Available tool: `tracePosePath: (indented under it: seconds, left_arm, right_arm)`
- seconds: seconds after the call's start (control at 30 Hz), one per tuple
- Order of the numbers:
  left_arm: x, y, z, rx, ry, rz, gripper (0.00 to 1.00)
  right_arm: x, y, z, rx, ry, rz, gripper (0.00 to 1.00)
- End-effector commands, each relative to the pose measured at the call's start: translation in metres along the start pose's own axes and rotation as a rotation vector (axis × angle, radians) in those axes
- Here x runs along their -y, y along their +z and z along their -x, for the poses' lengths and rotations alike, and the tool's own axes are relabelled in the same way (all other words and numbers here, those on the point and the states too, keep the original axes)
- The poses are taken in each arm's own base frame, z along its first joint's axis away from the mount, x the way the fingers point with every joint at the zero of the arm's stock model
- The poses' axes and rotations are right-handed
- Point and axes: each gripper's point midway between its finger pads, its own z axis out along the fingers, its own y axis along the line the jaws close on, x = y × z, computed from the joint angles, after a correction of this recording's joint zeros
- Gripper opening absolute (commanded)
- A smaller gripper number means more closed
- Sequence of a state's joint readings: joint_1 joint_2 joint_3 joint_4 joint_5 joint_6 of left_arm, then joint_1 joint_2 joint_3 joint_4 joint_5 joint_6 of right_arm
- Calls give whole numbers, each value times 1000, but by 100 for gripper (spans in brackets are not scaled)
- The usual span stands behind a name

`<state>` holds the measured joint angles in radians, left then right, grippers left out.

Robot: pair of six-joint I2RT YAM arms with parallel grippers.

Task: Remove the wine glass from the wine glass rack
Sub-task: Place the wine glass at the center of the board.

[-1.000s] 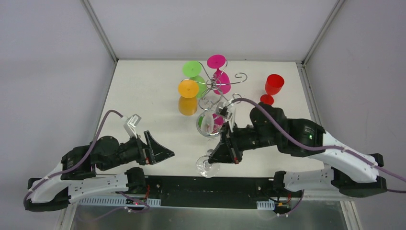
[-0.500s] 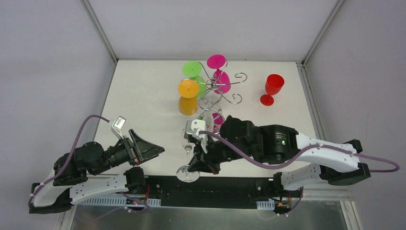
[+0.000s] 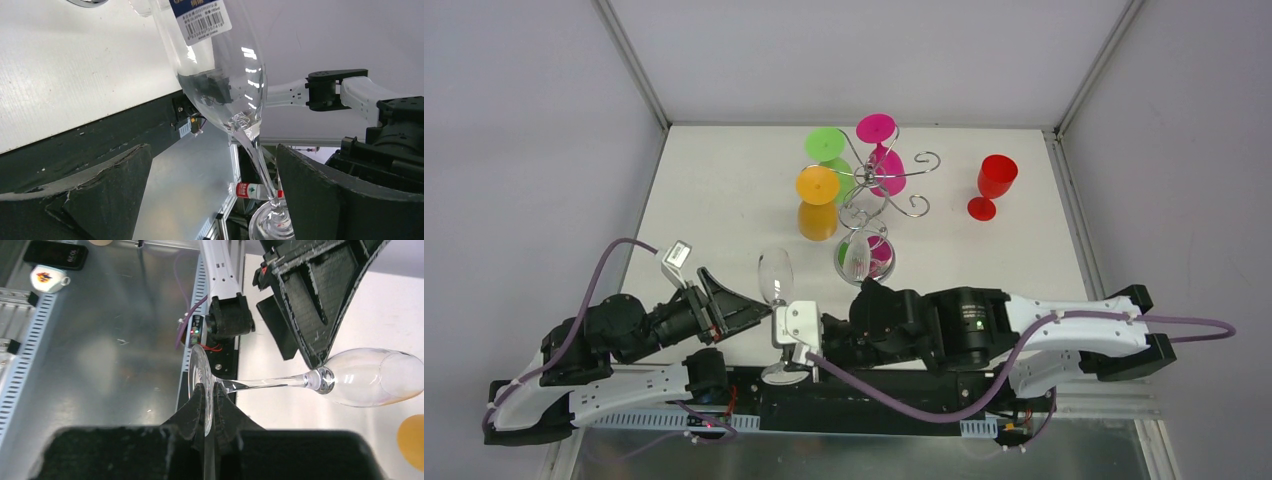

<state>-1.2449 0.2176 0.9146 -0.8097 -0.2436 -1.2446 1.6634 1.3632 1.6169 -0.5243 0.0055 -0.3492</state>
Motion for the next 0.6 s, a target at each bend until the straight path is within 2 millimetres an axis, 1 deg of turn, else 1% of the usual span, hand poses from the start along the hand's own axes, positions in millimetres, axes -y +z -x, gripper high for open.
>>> tracePosePath:
  seconds: [0.0,0.2,0.33,0.47,0.57]
  left_arm:
    - [13,5,-3,-16,-14,-47,99]
    - [16,10,-7,-32,-10,-54,99]
    - [18,13,-10,-43,-6,-58,96]
    - [19,15,-12,-49,-1,-58,88]
    - [18,17,-13,-53,5,-53,75]
  right_arm:
    - [14,7,34,120,-133,-98,0]
    - [14,27,30,113,-195,-134,0]
    - [17,36,31,110,-233,-170,0]
    - [19,41,32,113,-252,-192,0]
    - [21,43,33,111,-260,-212,0]
